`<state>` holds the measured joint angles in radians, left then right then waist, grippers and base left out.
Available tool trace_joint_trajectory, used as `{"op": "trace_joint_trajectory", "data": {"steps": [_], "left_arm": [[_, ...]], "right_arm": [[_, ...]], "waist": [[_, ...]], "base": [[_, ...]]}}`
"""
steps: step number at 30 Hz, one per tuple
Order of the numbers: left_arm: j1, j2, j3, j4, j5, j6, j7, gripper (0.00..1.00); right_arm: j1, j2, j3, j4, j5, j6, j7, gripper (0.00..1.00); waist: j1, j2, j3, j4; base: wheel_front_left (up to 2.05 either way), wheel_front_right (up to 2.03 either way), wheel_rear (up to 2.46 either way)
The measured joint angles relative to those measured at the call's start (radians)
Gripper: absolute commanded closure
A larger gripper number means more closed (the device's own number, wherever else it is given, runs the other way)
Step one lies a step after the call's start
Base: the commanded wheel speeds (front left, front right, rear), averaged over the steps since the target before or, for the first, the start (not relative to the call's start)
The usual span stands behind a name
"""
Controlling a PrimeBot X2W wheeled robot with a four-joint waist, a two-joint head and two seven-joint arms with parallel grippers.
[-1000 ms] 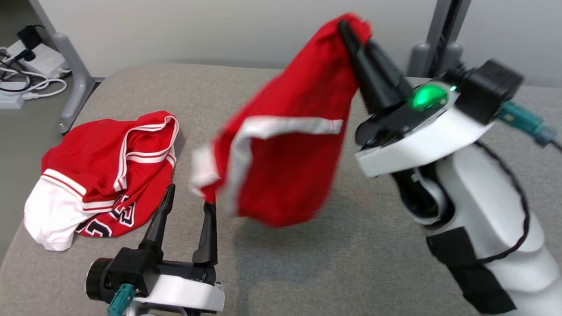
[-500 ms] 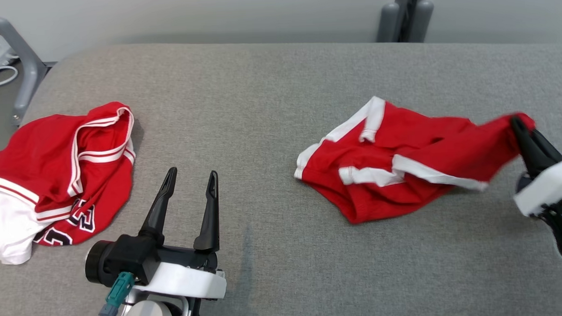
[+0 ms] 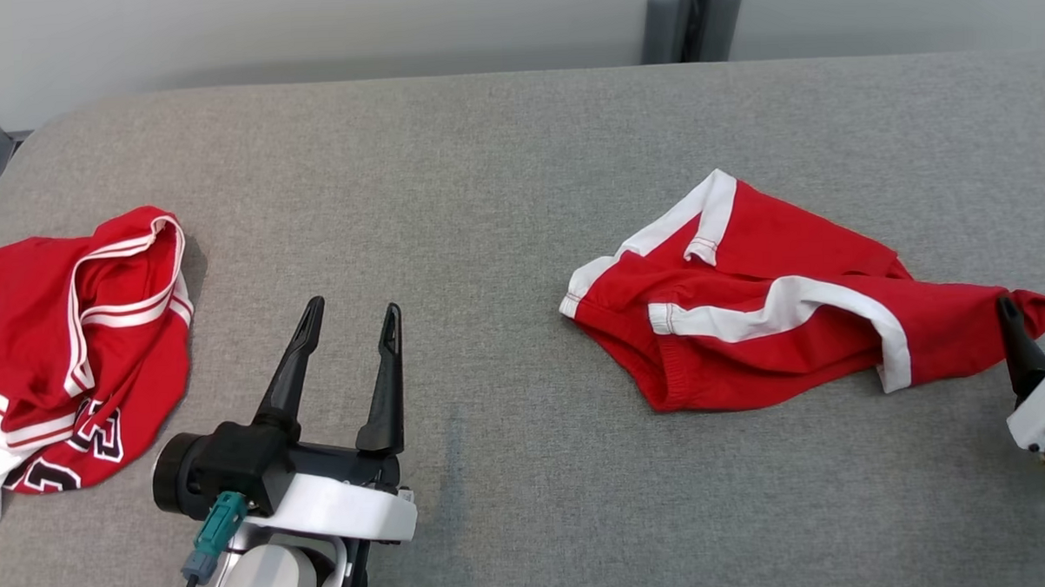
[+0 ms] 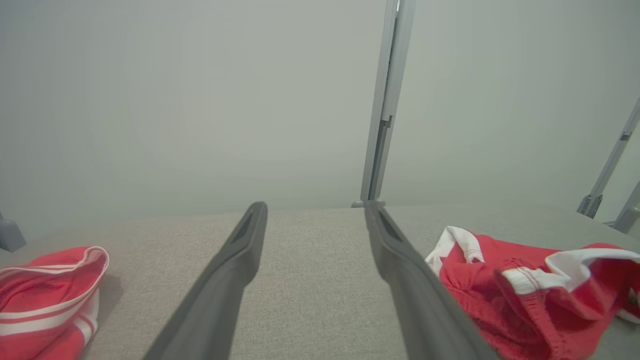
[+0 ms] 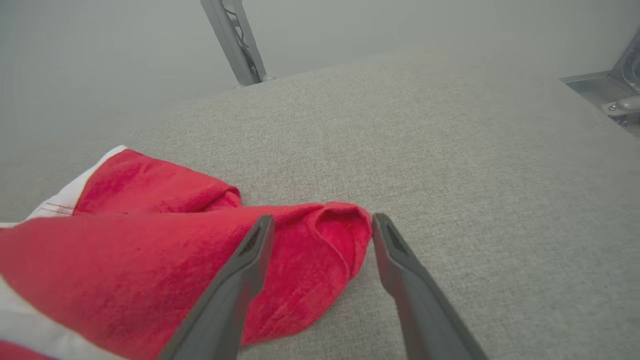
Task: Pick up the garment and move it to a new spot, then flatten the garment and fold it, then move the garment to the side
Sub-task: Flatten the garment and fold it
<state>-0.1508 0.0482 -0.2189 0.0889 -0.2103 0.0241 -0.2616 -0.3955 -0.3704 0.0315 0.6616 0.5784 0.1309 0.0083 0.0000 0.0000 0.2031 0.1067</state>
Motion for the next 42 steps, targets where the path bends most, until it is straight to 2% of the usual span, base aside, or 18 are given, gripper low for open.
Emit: {"op": "trace_joint_trajectory", "data": {"steps": [6, 19, 24, 29, 32, 42], "left_arm": [[0.002, 0.000, 0.001, 0.000, -0.001, 0.002, 0.000, 0.00], [0.036, 0.000, 0.011, -0.041, -0.003, 0.008, 0.000, 0.00], [0.042, 0.000, 0.009, -0.054, -0.003, 0.014, 0.000, 0.00], [0.037, 0.000, -0.007, -0.057, -0.004, 0.012, 0.000, 0.00], [0.022, 0.001, -0.012, -0.063, -0.014, 0.014, 0.000, 0.00], [-0.007, 0.001, -0.077, -0.060, -0.075, 0.034, 0.000, 0.00]], "right_arm": [[-0.009, 0.020, 0.000, -0.092, -0.132, 0.000, -0.053, 0.00], [0.089, 0.127, 0.074, -0.492, -0.281, 0.000, -0.101, 0.00], [0.142, 0.204, 0.086, -0.569, -0.347, 0.000, -0.096, 0.00], [0.141, 0.229, 0.134, -0.547, -0.365, 0.000, -0.023, 0.00], [0.082, 0.236, 0.134, -0.515, -0.351, 0.000, 0.032, 0.00], [-0.147, 0.200, 0.065, -0.273, -0.420, 0.000, 0.244, 0.00]], "waist": [[0.0000, 0.0000, -0.032, -0.022], [0.0000, 0.0000, -0.089, -0.040], [0.0000, 0.0000, -0.088, -0.035], [0.0000, 0.0000, -0.071, -0.013], [0.0000, 0.0000, -0.053, 0.006], [0.0000, 0.0000, 0.030, 0.121]], "base": [[0.00, 0.00, 0.00], [0.00, 0.00, 0.00], [0.00, 0.00, 0.00], [0.00, 0.00, 0.00], [0.00, 0.00, 0.00], [0.00, 0.00, 0.00]]}}
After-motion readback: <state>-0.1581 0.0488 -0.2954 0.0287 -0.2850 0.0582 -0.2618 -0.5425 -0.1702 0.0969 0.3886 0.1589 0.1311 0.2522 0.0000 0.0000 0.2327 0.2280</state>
